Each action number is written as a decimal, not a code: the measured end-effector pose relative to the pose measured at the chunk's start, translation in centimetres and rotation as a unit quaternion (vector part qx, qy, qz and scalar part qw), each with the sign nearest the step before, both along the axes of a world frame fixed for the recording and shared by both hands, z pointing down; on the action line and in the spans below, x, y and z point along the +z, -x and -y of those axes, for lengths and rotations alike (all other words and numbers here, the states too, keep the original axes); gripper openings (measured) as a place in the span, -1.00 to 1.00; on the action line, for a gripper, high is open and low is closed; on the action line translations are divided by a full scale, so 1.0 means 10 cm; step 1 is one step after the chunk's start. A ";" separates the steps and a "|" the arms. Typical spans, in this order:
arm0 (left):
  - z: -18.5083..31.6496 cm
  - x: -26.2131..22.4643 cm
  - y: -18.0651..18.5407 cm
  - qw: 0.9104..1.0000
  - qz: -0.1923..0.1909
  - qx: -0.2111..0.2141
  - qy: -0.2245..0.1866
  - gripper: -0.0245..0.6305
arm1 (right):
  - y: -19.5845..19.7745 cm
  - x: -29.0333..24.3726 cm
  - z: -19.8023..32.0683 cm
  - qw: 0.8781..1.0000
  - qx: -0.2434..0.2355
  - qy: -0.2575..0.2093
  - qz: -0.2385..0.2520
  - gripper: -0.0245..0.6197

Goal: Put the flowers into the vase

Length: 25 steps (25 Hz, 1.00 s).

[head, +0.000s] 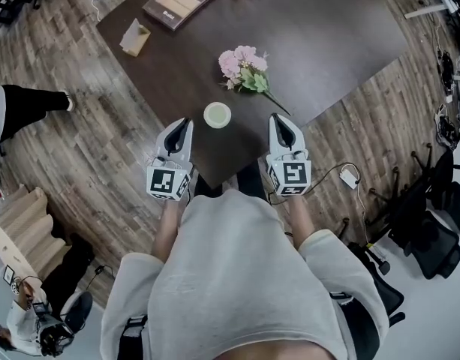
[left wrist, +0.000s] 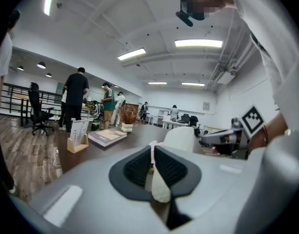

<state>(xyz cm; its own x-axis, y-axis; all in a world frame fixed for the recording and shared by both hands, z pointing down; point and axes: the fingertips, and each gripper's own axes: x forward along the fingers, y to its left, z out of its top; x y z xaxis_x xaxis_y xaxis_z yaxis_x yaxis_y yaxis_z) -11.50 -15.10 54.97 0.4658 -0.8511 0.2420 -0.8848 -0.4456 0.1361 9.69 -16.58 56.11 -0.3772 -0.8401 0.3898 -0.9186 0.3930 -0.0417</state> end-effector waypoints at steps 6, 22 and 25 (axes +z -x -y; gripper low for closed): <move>-0.18 0.37 -0.17 0.998 0.034 0.047 0.019 0.11 | -0.01 0.06 0.05 1.000 -0.005 0.004 -0.006 -0.93; 0.15 0.37 -0.82 0.992 0.051 0.117 -0.023 0.41 | -0.02 0.09 0.09 1.000 -0.004 0.013 -0.013 -0.93; 0.15 0.38 -0.82 0.991 0.053 0.116 -0.026 0.21 | -0.02 0.10 0.09 1.000 -0.004 0.013 -0.013 -0.93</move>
<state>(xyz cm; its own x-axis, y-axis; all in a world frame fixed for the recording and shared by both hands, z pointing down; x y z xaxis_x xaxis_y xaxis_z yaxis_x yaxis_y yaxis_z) -3.32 -16.64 58.79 0.6245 -0.7367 0.2593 -0.7660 -0.6426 0.0190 9.85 -17.50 57.13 -0.3730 -0.8264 0.4218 -0.9163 0.3996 -0.0274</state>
